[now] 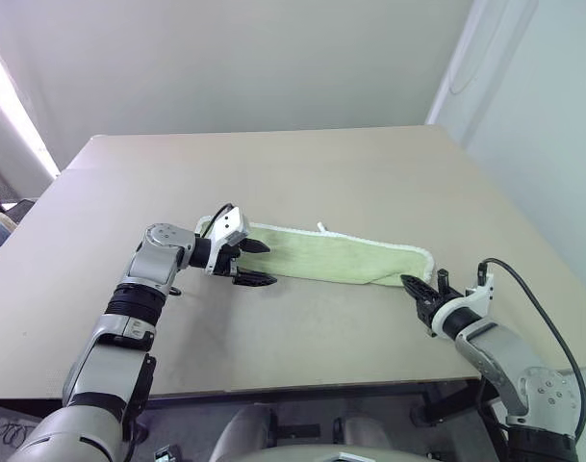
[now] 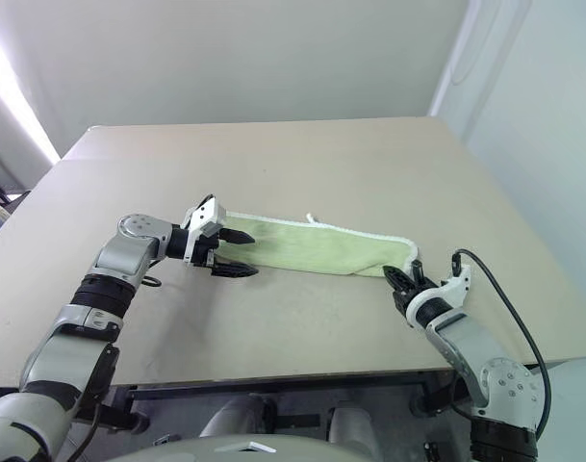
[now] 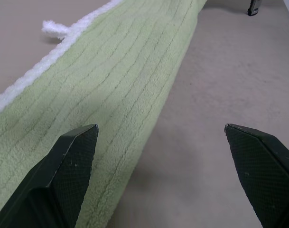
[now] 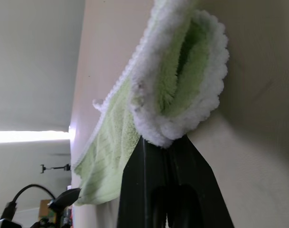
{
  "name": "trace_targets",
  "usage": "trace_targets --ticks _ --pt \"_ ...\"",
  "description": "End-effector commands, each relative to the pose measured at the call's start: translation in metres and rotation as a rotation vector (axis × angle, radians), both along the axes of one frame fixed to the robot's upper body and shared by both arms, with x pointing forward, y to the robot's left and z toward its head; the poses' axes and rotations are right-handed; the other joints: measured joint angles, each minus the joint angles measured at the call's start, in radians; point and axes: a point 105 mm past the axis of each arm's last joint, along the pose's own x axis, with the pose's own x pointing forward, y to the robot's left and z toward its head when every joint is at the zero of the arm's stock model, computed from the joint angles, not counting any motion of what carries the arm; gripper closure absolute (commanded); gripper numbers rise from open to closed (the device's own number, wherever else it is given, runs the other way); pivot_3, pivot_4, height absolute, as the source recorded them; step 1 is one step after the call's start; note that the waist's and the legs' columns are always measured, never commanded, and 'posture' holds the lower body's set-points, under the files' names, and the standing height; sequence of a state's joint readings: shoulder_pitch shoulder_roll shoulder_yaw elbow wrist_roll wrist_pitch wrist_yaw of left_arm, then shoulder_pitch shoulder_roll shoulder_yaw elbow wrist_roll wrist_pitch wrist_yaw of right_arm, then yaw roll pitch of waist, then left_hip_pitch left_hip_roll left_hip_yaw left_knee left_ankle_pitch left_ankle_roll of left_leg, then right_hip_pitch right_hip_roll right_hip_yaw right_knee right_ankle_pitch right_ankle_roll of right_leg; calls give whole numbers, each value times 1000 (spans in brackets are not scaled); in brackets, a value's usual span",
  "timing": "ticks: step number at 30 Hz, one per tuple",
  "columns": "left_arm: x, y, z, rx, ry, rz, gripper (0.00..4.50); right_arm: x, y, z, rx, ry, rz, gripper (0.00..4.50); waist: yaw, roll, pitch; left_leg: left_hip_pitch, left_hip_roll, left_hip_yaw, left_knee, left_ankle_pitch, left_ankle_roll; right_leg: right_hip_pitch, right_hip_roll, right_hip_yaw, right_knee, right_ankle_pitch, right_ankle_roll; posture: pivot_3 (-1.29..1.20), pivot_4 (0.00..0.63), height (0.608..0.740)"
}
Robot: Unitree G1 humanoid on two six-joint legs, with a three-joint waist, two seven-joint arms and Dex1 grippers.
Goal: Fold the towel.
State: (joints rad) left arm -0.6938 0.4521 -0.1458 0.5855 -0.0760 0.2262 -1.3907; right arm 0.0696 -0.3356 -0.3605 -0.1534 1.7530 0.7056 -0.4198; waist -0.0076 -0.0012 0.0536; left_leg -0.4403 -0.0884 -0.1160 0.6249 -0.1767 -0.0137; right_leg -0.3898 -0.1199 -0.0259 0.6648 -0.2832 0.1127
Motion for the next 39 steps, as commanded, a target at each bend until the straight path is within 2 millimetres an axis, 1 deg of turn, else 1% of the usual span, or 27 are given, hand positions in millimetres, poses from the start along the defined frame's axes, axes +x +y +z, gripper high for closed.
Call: trace_targets --ticks 1,3,6,13,14,16,18,22,25,30,35,39 --pt "3 0 9 -6 -39 -8 0 -4 -16 12 -14 -43 -22 4465 2 0 0 0 0 0 0 0 0 0 0 0 0 0 0 0 0 692" --pt "4 0 9 -5 -40 -7 0 -6 -21 15 -26 -47 -16 4465 1 0 0 0 0 0 0 0 0 0 0 0 -1 0 0 0 0 692" --pt "7 3 9 4 -47 5 0 -9 -39 22 -72 -56 -20 4465 -1 1 0 -1 0 1 -1 0 0 0 0 0 -2 0 0 0 0 692" --pt "11 11 7 16 -55 33 0 -16 -64 32 -155 -40 -21 4465 -3 1 0 -1 0 1 -3 1 2 -1 -1 0 -2 0 0 0 0 692" --pt "11 11 7 16 -56 33 0 -17 -65 31 -158 -28 -11 4465 -3 1 0 -1 0 1 -2 1 2 0 -1 0 -2 0 0 0 0 692" --pt "11 11 6 17 -56 34 0 -27 -61 17 -197 69 82 4465 -3 1 0 -1 0 1 -2 1 2 0 -1 0 -2 0 0 0 0 692" --pt "11 11 6 17 -56 35 0 -34 -59 10 -216 116 140 4465 -1 1 0 -2 0 1 -2 1 2 0 -2 0 -2 0 0 0 0 692" --pt "12 10 8 10 -59 42 0 -35 -55 13 -213 117 181 4465 -3 1 0 -2 0 1 -2 1 2 0 -2 0 -2 0 0 0 0 692" --pt "13 9 8 13 -61 41 0 -28 -60 15 -216 105 118 4465 -5 1 0 -2 0 1 -2 1 2 0 -3 -1 -2 0 0 0 0 692" --pt "13 7 8 13 -58 39 0 -19 -79 16 -181 87 -50 4465 -3 1 0 -2 0 1 -2 1 2 0 -2 -1 -2 0 0 0 0 692" --pt "14 6 9 14 -59 38 0 -15 -79 20 -164 56 -99 4465 -1 1 0 -2 0 1 -2 2 3 0 -1 -1 -2 0 0 0 0 692" --pt "16 6 10 16 -58 39 0 -15 -83 18 -175 72 -134 4465 -2 2 0 -1 0 1 -2 2 3 0 -1 -1 -2 0 0 0 0 692"
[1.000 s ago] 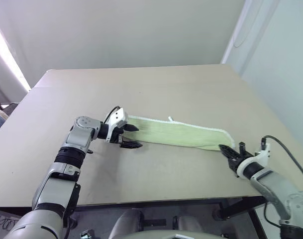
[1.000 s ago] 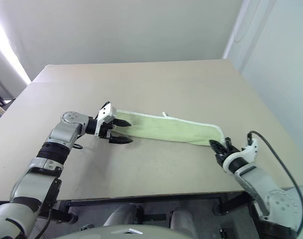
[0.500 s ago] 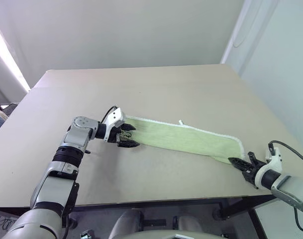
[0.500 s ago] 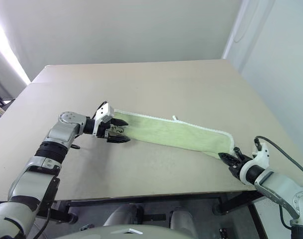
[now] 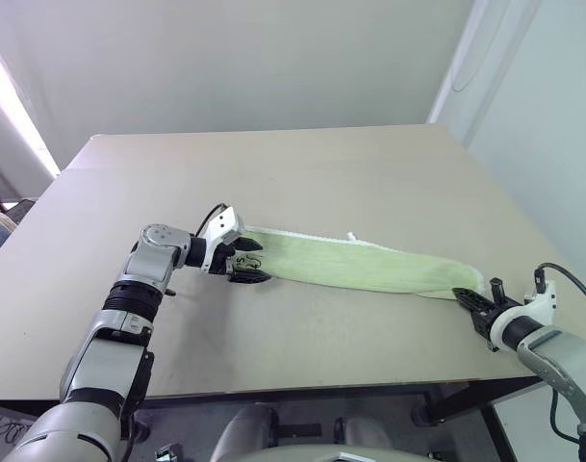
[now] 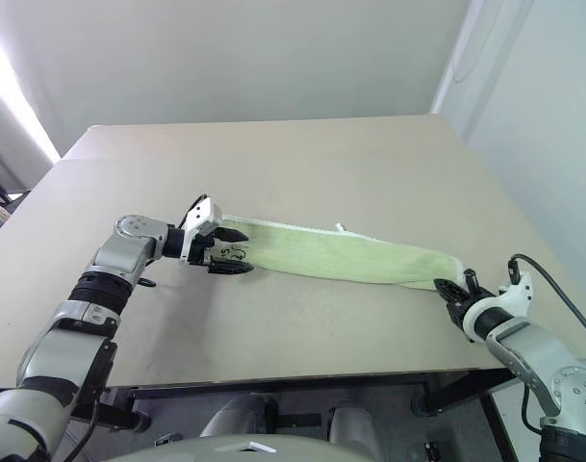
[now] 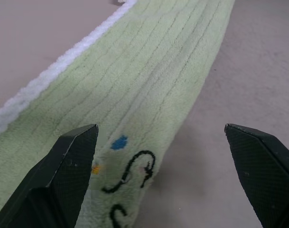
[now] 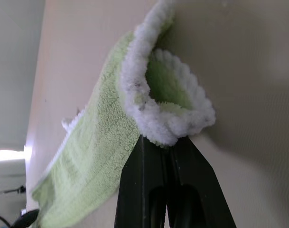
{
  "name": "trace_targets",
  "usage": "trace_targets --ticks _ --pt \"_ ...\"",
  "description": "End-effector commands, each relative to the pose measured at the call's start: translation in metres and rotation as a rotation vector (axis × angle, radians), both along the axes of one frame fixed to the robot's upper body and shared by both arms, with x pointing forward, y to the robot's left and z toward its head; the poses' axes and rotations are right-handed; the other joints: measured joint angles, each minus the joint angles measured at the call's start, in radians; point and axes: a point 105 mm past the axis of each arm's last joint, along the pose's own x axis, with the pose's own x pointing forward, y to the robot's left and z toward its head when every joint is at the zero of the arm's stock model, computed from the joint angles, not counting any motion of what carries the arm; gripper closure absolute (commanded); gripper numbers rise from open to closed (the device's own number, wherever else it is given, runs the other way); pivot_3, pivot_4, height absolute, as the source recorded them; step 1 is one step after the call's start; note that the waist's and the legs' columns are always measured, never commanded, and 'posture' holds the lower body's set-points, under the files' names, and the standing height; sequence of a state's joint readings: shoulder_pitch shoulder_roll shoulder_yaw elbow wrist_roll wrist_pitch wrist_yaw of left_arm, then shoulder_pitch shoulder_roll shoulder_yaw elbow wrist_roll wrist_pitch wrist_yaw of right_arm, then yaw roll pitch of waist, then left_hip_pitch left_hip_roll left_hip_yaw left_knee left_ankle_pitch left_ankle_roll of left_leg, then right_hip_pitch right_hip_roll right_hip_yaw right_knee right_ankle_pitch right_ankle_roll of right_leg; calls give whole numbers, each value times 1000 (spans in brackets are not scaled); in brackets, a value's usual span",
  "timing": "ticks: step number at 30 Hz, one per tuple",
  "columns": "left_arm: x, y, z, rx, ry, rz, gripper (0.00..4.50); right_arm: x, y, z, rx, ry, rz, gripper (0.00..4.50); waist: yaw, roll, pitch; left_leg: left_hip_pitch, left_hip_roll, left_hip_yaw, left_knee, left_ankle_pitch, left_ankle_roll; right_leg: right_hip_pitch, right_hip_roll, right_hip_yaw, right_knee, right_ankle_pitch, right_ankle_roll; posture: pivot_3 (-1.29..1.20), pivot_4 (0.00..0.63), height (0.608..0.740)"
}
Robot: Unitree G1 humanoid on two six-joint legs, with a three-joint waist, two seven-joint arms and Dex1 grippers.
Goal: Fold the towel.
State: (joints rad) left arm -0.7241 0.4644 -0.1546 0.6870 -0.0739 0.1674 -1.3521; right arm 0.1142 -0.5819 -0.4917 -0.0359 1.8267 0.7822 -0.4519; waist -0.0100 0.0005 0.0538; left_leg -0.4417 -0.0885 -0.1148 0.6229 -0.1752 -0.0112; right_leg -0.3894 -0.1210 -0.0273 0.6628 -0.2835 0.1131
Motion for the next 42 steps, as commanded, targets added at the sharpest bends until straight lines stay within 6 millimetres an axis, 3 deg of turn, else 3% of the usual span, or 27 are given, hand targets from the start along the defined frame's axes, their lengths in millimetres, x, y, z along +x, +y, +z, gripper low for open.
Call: trace_targets --ticks 1,7,12,17,23,27,29,32,38,42 --pt "7 -3 15 -3 -49 -14 0 1 -9 12 -23 -32 -38 4465 1 0 0 0 0 0 0 0 0 0 0 0 0 0 0 0 0 692" --pt "10 -1 17 5 -51 0 0 -20 2 3 -13 85 117 4465 1 0 0 0 0 0 0 0 0 0 -1 0 0 0 0 0 0 692" --pt "11 -2 17 4 -49 -2 0 -20 8 1 -35 115 165 4465 -4 0 0 0 0 0 0 0 0 0 -1 0 0 0 0 0 0 692" --pt "11 -3 18 3 -47 -3 0 -11 3 16 -88 86 153 4465 -1 0 0 0 0 0 0 0 0 0 -1 0 0 0 0 0 0 692" --pt "13 -2 19 4 -51 4 0 5 6 56 -251 18 222 4465 -1 0 0 -1 0 0 0 0 0 0 -1 0 0 0 0 0 0 692" --pt "14 -3 19 10 -58 4 0 16 35 79 -416 -31 389 4465 -4 0 1 -1 0 1 0 0 0 0 -1 0 -1 0 0 0 0 692" --pt "15 -4 20 5 -58 5 0 22 60 88 -442 -87 496 4465 -2 -1 1 -1 1 0 0 0 0 0 -2 -1 -1 0 0 0 0 692" --pt "16 -6 20 2 -58 4 0 24 88 91 -505 -126 635 4465 -1 -1 1 -1 1 0 0 0 0 0 -2 -1 -1 0 0 0 0 692" --pt "17 -9 20 -4 -62 2 0 34 127 82 -503 -163 786 4465 1 -1 2 -2 0 0 0 0 1 0 -2 -2 -5 0 1 0 0 692" --pt "16 -12 18 0 -66 -8 0 46 149 57 -486 -122 829 4465 0 -2 2 -2 0 0 -1 0 1 0 0 -2 -7 0 1 0 0 692"
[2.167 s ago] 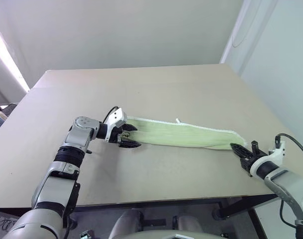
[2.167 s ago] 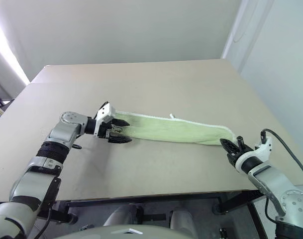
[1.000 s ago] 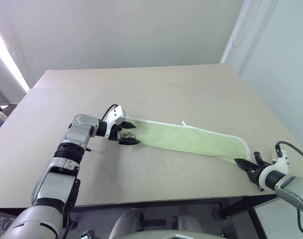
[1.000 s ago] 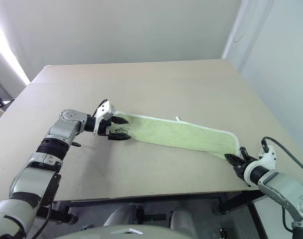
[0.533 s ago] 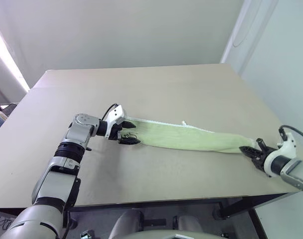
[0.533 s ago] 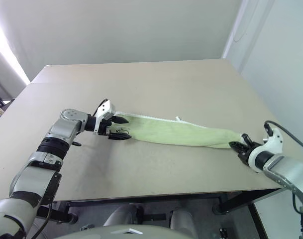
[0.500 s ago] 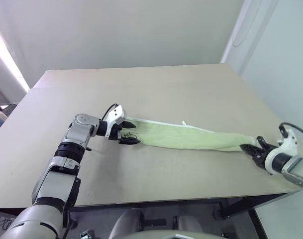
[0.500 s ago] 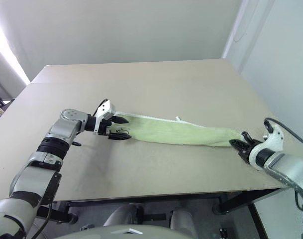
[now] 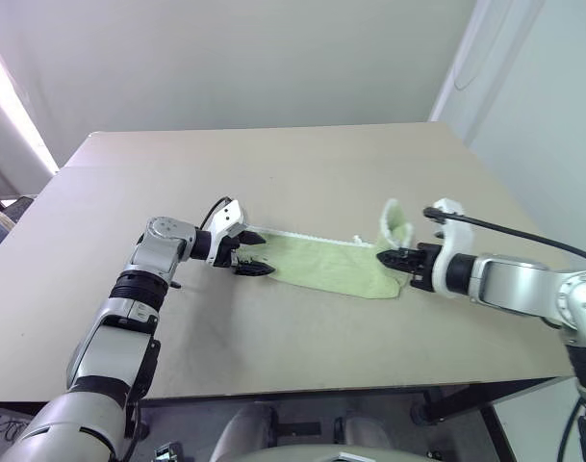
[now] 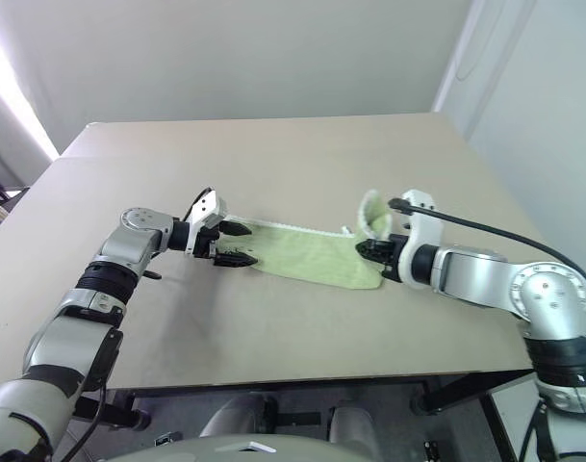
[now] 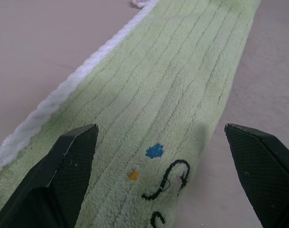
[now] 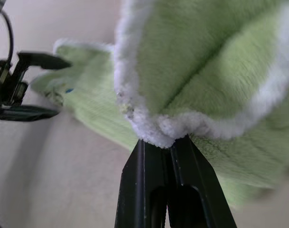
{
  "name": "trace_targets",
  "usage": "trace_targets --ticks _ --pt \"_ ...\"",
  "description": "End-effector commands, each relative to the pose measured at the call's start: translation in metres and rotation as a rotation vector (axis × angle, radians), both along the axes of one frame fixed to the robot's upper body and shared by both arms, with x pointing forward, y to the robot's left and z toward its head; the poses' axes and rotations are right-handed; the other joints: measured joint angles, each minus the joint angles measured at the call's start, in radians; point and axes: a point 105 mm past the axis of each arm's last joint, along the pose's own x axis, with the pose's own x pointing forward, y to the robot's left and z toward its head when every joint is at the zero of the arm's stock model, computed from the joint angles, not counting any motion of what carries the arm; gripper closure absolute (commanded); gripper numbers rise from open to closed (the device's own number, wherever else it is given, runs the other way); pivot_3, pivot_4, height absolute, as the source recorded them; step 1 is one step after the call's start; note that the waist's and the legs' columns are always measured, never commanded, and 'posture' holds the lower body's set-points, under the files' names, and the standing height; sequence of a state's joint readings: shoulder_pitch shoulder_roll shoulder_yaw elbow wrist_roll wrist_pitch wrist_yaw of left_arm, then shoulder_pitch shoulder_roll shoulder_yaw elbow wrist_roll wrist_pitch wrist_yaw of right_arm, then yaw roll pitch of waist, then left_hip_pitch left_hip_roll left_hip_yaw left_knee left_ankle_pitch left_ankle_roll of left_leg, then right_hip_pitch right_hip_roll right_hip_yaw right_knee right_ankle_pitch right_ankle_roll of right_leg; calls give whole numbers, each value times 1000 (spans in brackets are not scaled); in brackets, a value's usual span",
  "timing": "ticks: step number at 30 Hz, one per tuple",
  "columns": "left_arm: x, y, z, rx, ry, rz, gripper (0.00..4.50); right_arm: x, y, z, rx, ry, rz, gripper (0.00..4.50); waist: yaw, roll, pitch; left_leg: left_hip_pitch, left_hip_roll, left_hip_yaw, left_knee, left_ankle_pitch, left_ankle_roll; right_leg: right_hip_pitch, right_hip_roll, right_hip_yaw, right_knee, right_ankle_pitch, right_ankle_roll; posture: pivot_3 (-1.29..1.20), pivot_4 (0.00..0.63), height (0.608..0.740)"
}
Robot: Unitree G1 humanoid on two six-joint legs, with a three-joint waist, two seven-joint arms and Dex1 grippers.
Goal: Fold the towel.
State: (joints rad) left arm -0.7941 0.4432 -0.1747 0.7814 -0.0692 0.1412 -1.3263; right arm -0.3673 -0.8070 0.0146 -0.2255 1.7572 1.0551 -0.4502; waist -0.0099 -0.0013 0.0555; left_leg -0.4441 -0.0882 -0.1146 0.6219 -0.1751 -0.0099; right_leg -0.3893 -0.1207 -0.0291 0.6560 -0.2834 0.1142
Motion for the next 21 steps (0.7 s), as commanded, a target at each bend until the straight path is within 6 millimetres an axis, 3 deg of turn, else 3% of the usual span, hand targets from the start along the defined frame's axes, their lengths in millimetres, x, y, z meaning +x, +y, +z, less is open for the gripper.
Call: trace_targets --ticks 1,10,18,21 --pt "5 -6 14 -5 -60 -23 0 9 16 -12 -12 12 35 4465 -1 0 0 0 0 0 0 0 0 0 0 0 0 0 0 0 0 692" --pt "4 -6 14 -5 -58 -26 0 15 49 -30 -63 -11 141 4465 -1 0 0 1 0 0 0 0 0 0 2 0 0 2 4 0 0 692" --pt "4 -6 14 -6 -61 -25 0 21 56 -33 -107 -75 176 4465 -1 0 0 1 0 -1 0 0 0 -1 2 0 1 2 4 0 0 692" --pt "3 -6 14 -4 -58 -27 0 20 60 -30 -69 -85 187 3492 -2 0 0 2 0 -1 0 0 0 -1 2 0 1 2 4 0 0 692"
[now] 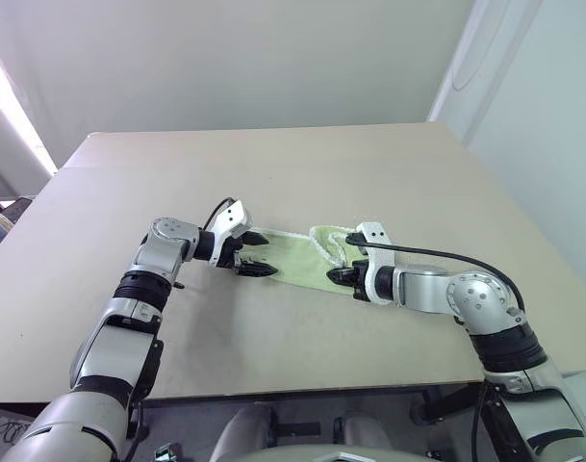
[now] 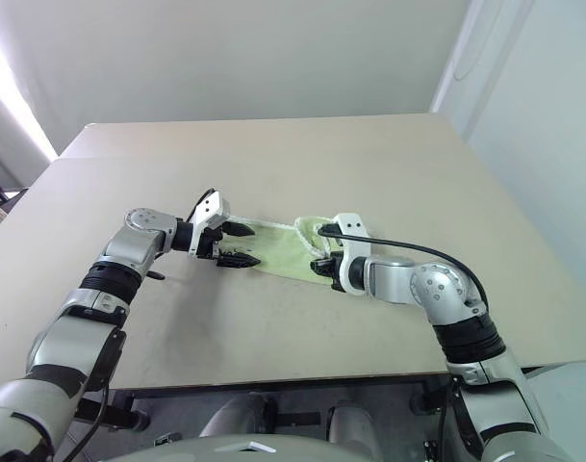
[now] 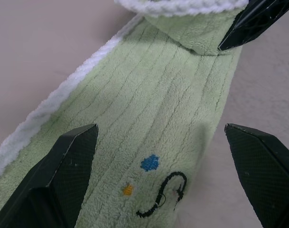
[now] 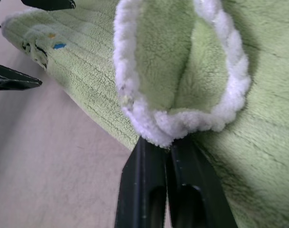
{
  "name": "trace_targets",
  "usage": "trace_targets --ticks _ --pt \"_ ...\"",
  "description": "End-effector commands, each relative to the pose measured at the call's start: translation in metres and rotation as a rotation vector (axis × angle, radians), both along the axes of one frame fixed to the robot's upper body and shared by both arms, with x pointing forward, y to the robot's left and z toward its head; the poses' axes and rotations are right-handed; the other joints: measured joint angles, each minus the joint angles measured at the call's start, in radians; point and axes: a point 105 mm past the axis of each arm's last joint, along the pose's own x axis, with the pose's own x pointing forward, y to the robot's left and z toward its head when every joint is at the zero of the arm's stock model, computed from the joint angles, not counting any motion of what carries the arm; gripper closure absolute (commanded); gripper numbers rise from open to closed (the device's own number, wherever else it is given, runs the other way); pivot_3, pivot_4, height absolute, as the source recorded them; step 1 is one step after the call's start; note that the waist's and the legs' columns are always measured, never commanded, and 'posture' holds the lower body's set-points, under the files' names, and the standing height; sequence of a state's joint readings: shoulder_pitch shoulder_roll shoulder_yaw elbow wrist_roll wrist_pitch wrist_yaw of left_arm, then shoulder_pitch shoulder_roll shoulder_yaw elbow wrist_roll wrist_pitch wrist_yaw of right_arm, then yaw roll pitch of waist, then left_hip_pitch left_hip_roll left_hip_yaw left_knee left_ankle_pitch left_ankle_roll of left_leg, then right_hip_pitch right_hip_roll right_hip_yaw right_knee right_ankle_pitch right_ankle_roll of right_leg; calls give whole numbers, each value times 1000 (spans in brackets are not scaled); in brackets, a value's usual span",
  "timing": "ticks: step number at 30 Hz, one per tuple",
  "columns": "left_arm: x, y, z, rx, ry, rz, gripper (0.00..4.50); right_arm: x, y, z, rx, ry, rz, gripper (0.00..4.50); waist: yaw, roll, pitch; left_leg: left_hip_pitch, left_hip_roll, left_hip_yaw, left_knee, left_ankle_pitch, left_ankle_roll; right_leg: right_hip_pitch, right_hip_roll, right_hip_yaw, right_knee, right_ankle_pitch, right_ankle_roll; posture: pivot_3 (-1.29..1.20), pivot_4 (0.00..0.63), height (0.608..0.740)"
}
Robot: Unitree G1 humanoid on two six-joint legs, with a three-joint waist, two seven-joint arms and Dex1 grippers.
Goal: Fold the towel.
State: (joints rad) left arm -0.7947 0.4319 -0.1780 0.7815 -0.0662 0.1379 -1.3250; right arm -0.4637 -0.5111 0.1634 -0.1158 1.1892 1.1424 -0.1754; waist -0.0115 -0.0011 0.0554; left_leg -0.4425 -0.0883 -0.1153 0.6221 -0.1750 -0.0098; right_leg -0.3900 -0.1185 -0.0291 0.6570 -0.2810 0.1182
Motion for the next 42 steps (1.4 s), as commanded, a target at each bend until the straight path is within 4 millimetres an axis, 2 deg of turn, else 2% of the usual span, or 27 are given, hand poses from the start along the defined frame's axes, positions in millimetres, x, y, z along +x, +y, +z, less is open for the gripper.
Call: trace_targets --ticks 1,4,6,9,10,12,14,16,18,22,28,30,34,37,42 --pt "4 -2 14 -3 -57 -17 0 2 6 20 50 -67 29 3148 0 0 0 0 0 0 0 0 0 0 0 0 0 0 0 0 0 692" --pt "4 -1 15 -2 -56 -17 0 -3 5 22 40 -73 52 2068 0 0 0 0 0 0 0 0 0 0 0 0 1 0 0 0 0 692" --pt "4 -1 14 3 -57 -15 0 -7 6 30 60 -105 77 1364 1 0 0 0 0 0 0 0 0 -1 0 0 1 0 0 0 0 692" --pt "5 0 16 -4 -57 -9 0 -16 11 70 231 -233 125 270 1 0 0 0 0 0 0 0 0 0 0 0 1 0 0 0 0 692" --pt "6 0 16 -5 -57 -8 0 -16 8 82 278 -274 117 45 1 0 0 0 0 0 0 0 0 0 0 0 1 0 0 0 0 692" --pt "5 0 16 -4 -57 -8 0 -9 -7 95 300 -346 39 45 1 0 0 0 0 0 0 0 0 1 0 0 1 0 1 0 0 692" --pt "5 0 16 -4 -57 -9 0 -2 -21 95 281 -373 -41 45 1 0 0 0 0 0 0 0 0 1 0 0 1 0 1 0 0 692" --pt "6 -1 16 -6 -58 -8 0 6 -38 87 240 -367 -130 45 1 0 0 1 0 0 0 0 0 1 0 0 1 0 1 0 0 692" --pt "7 -3 17 -7 -60 -8 0 8 -47 68 152 -335 -166 45 2 0 0 1 0 0 0 0 0 0 0 0 1 1 1 0 0 692" --pt "8 -4 19 -12 -60 -10 0 6 -36 50 132 -313 -131 45 -2 0 0 0 0 0 0 0 0 0 0 0 1 1 0 0 0 692" --pt "11 -3 23 -20 -63 0 0 30 -26 28 34 -352 -157 45 -3 0 0 1 0 0 1 0 0 0 0 1 3 1 1 0 0 692" --pt "10 -2 23 -19 -67 0 0 34 -19 15 -38 -359 -128 45 -3 0 0 1 -1 0 1 0 0 0 0 1 3 1 1 0 0 692" --pt "11 0 26 -29 -76 14 0 27 -10 -18 -171 -347 -43 45 -2 0 0 1 -1 0 1 0 0 -3 0 1 4 1 1 0 0 692" --pt "11 3 27 -28 -78 22 0 23 -9 -31 -211 -327 -26 45 -2 0 0 1 -1 0 1 0 0 -3 0 1 4 1 1 0 0 692" --pt "11 13 30 -35 -70 50 0 19 -3 -33 -225 -359 6 45 -3 0 0 3 -1 -1 1 0 -1 -3 0 1 6 1 1 0 0 692"
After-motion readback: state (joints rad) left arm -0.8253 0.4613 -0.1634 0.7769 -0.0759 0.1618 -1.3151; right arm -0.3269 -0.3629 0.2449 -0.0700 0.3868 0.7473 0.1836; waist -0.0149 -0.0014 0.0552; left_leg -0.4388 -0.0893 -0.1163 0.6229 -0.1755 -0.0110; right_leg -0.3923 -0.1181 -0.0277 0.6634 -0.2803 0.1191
